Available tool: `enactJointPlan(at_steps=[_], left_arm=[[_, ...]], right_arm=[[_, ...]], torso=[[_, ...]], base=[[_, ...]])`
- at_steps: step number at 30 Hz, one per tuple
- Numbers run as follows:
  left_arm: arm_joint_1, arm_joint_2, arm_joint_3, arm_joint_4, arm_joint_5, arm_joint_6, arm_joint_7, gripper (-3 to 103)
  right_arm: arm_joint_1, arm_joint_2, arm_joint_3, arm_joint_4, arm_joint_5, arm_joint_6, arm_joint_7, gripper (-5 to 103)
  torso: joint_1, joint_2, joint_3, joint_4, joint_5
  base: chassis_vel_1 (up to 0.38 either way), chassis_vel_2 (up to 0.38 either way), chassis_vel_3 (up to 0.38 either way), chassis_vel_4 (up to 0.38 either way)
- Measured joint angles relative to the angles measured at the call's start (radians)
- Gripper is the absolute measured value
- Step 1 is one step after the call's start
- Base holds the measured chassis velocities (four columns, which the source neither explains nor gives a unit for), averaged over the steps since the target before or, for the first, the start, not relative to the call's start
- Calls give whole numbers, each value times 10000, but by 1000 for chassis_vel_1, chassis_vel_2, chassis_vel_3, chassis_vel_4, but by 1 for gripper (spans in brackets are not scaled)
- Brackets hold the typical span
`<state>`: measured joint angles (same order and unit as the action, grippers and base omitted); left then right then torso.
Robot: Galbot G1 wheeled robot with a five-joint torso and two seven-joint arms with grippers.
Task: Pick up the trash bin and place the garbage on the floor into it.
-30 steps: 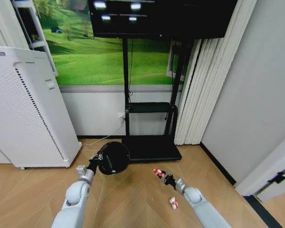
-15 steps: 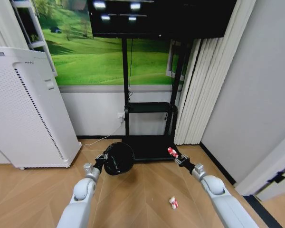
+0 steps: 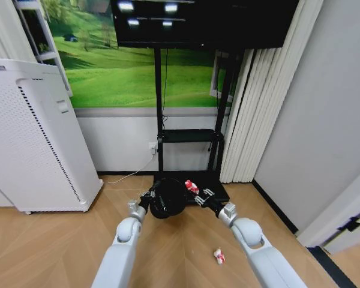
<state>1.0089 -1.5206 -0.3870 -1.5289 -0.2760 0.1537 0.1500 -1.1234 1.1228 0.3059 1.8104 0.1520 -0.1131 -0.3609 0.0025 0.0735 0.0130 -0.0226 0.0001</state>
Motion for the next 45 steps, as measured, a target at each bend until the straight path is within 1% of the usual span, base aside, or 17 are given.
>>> enactJointPlan(at_steps=[9,15,17,18,20,22,23,24,26,28,30,31,33,34,36,42,45], left_arm=[[-260,-461,367,490,380,-118,19,7],[-318,-442,424,593,449,-141,59,7],[-320,-440,424,595,450,-141,62,7],[-322,-437,417,596,452,-141,66,7],[-322,-436,414,595,453,-142,66,7],[-290,-401,389,517,454,-141,51,7],[-290,-401,389,517,454,-141,51,7],[-225,-322,335,409,453,-141,32,7],[-163,-251,293,307,452,-135,4,7],[-45,-93,192,108,450,-109,-39,7],[211,186,-44,-270,442,-35,-74,7],[211,186,-44,-270,442,-35,-74,7],[573,504,-397,-755,390,35,-81,7],[573,504,-397,-755,390,35,-81,7],[964,726,-733,-1168,319,82,-65,7],[1486,909,-1199,-1691,208,118,-14,7],[1758,990,-1462,-1998,106,141,-25,7]], right_arm=[[103,10,-483,-429,-584,-17,-52,41],[174,49,-518,-540,-814,221,-230,68],[180,37,-516,-524,-823,222,-237,68],[209,27,-506,-499,-855,245,-274,79],[225,29,-496,-486,-864,251,-285,79],[270,67,-386,-460,-845,247,-206,90],[270,67,-386,-460,-845,247,-206,90],[270,41,-241,-419,-783,187,-50,98],[232,-45,-127,-370,-662,92,85,100],[72,-298,54,-316,-397,-121,446,100],[-404,-712,315,-335,-8,-466,1331,100],[-404,-712,315,-335,-8,-466,1331,100],[-1256,-976,579,-426,460,-666,2479,100],[-1256,-976,579,-426,460,-666,2479,100],[-1976,-957,830,-589,1083,-891,3265,100],[-2651,-911,965,-1200,1923,-1447,4111,100],[-2937,-988,934,-1564,3059,-2163,4826,100]], torso=[[0,0,0,-2,-1],[0,0,0,0,0],[0,0,0,0,0],[0,0,0,-1,-1],[0,0,0,0,-1],[0,0,0,0,-1],[0,0,0,0,-1],[0,0,0,-1,-1],[0,0,0,1,-1],[0,0,0,2,-2],[-1,0,-1,0,-1],[-1,0,-1,0,-1],[-1,0,-1,-2,-1],[-1,0,-1,-2,-1],[-1,0,-1,-1,-2],[-1,1,-1,0,-1],[-1,0,-1,0,-1]], base=[[0,0,0,0],[0,0,0,0],[0,0,0,0],[0,0,0,0],[0,0,0,0],[0,0,0,0],[0,0,0,0],[0,0,0,0],[0,0,0,0],[0,0,0,0],[0,0,0,0],[0,0,0,0],[0,0,0,0],[0,0,0,0],[0,0,0,0],[0,0,0,0],[0,0,0,0]])
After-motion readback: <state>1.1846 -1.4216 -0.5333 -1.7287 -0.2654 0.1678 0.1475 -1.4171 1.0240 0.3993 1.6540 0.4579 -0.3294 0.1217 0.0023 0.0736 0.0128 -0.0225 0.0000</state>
